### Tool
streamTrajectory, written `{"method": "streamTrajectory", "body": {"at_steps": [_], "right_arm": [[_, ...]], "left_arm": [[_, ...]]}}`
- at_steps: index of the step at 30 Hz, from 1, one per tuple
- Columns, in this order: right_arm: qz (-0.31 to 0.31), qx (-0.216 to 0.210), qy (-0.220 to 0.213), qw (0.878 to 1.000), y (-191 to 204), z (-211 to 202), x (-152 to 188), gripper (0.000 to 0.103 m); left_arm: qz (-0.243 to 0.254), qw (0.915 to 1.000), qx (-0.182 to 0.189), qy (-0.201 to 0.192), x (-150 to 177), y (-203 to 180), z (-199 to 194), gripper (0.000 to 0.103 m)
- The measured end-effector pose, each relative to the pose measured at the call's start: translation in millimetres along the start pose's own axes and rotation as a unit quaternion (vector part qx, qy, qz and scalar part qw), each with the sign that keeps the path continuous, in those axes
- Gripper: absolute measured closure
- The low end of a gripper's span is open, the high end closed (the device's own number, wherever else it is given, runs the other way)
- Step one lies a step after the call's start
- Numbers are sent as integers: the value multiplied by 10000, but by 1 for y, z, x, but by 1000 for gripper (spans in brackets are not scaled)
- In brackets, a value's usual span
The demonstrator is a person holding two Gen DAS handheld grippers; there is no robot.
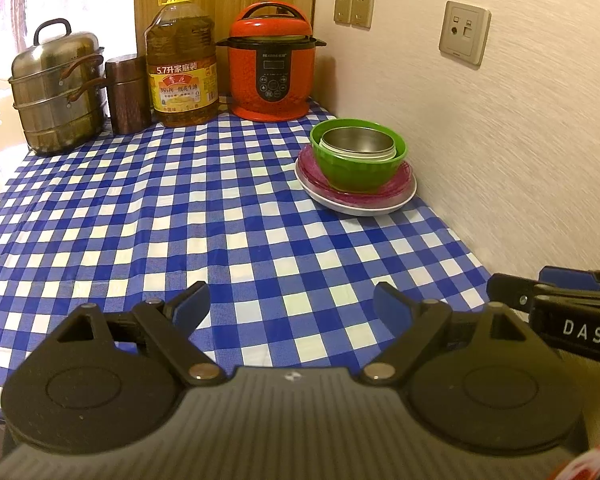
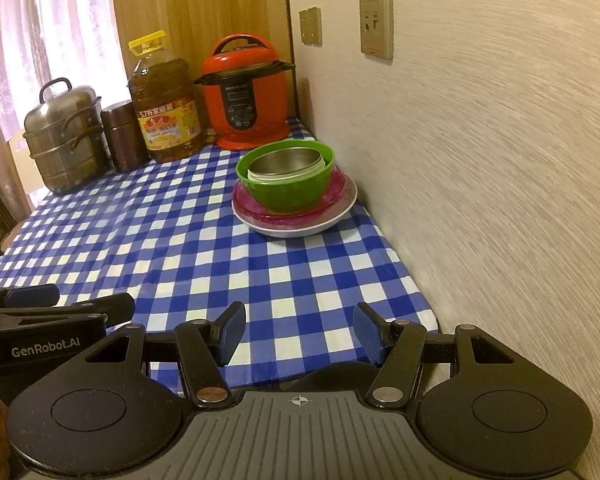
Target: Organize plates and bowls
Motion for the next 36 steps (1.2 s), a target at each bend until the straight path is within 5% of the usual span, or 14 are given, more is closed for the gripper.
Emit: {"method": "streamTrajectory", "body": {"at_steps": [36], "right_arm": [[6,-2,5,10000,-3,2,1,43]], "left_arm": [[11,10000,0,16,0,-3,1,15]]}}
Point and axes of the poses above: each gripper's, at about its wrist camera, not at the fingertips, and z roughly the way its jaws point, y to its left, x to its underside, the point moved 2 cm from there along z, roughly the way its jaws point, and after that the axes turned 1 degree about -y, right-handed, at the moved point
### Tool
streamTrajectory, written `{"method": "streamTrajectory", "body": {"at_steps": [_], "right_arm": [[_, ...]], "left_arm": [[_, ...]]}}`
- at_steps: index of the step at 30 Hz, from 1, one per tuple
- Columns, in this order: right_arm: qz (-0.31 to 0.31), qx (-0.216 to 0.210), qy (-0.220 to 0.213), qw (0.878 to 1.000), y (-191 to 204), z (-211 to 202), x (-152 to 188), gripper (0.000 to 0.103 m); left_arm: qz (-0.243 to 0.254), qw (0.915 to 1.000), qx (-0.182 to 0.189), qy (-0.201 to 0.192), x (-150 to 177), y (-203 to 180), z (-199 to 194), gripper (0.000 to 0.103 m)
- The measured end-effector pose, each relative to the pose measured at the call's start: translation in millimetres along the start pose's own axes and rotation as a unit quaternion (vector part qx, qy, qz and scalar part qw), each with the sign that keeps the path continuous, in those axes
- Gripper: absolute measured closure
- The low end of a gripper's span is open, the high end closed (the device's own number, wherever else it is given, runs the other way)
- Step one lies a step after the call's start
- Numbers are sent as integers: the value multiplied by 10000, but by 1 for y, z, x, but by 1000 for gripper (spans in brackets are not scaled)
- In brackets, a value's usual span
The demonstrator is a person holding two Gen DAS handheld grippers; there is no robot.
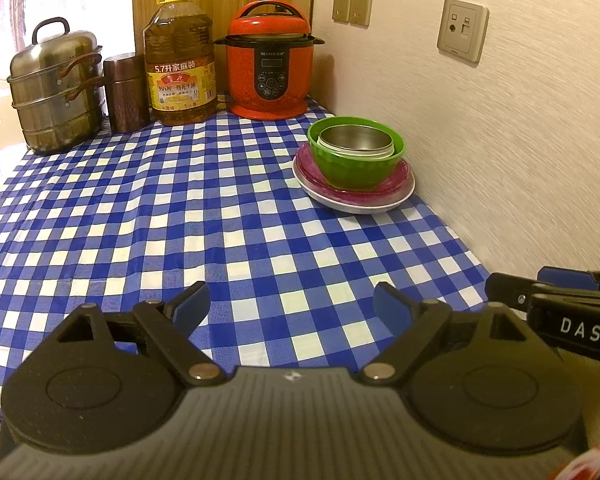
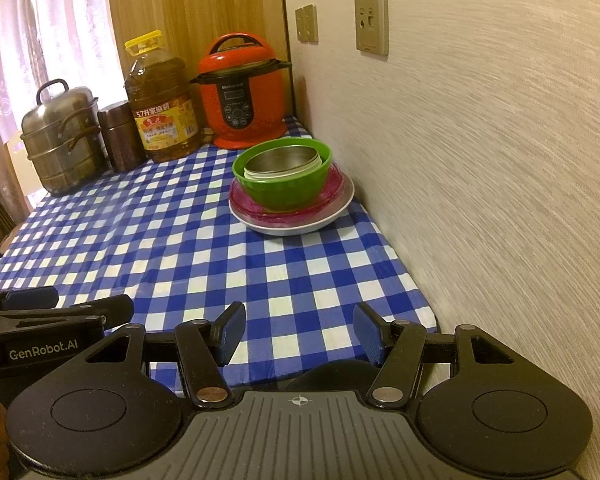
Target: Organize plates and bowls
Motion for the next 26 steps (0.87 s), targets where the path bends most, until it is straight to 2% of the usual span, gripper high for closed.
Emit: {"method": "streamTrajectory", "body": {"at_steps": [26], "right_arm": [[42,-48,-9,10000,-3,3,1,43]], "left_arm": [[61,10000,2,-34,4,-6,4,15]]}}
Point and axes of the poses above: each gripper's, at about its wrist camera, not at the fingertips, and z roughly the way its jaws point, y to its left, x to its underside, the point moved 2 cm from there along z, roughly the way its jaws point, and after that the axes turned 1 degree about -y, right-handed, at the moved point
